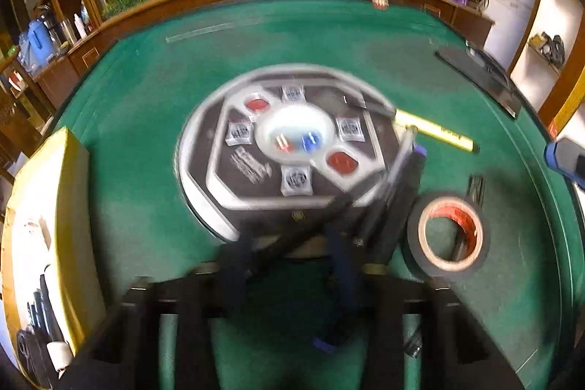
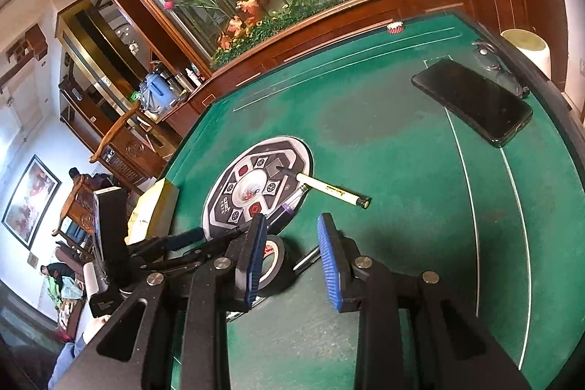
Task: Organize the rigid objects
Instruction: 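Grasp two black pens with the left gripper while the right gripper reaches the black tape roll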
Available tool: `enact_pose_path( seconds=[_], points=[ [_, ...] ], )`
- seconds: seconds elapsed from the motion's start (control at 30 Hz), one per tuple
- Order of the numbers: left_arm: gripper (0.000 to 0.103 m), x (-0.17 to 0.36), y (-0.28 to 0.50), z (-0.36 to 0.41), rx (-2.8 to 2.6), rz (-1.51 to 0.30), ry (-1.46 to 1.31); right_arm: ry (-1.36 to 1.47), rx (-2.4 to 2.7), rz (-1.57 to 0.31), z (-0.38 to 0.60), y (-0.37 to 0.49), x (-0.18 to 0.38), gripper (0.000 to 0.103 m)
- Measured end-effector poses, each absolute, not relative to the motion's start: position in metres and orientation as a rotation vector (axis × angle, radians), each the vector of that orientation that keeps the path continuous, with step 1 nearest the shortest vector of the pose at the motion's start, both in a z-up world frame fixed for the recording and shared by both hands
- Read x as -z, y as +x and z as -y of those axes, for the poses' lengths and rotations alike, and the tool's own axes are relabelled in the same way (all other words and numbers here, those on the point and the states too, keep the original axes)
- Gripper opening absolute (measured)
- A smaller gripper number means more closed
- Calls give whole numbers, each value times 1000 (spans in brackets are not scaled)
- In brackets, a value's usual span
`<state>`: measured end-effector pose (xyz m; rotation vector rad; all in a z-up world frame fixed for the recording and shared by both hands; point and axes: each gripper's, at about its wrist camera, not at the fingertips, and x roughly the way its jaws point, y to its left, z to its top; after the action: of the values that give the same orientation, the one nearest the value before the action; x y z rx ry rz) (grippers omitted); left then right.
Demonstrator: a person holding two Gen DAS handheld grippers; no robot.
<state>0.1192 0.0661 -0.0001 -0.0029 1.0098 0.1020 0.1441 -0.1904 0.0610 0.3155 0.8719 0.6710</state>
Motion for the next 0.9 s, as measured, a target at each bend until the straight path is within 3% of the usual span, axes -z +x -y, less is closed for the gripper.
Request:
enact_pose_path(
  seconds=[0.07, 0.5, 0.57, 0.63, 0.77, 0.9],
  points=[
    [23, -1, 111, -57, -97, -995, 12, 313, -673, -876, 190, 145, -61, 29],
    [24, -1, 113, -49, -65, -999, -6, 292, -701, -912, 179, 143, -54, 29],
    [21, 0, 109, -49, -68, -977, -9, 271, -704, -918, 174, 143, -52, 35],
    [12, 0, 101, -47, -74, -957, -11, 242, -713, -907, 169, 140, -52, 38],
    [9, 2, 85, -54, -90, -904, -78, 103, -715, -851, 148, 127, -50, 58],
    [9, -1, 80, -69, -101, -884, -138, -84, -715, -800, 116, 114, -40, 59]
  ],
)
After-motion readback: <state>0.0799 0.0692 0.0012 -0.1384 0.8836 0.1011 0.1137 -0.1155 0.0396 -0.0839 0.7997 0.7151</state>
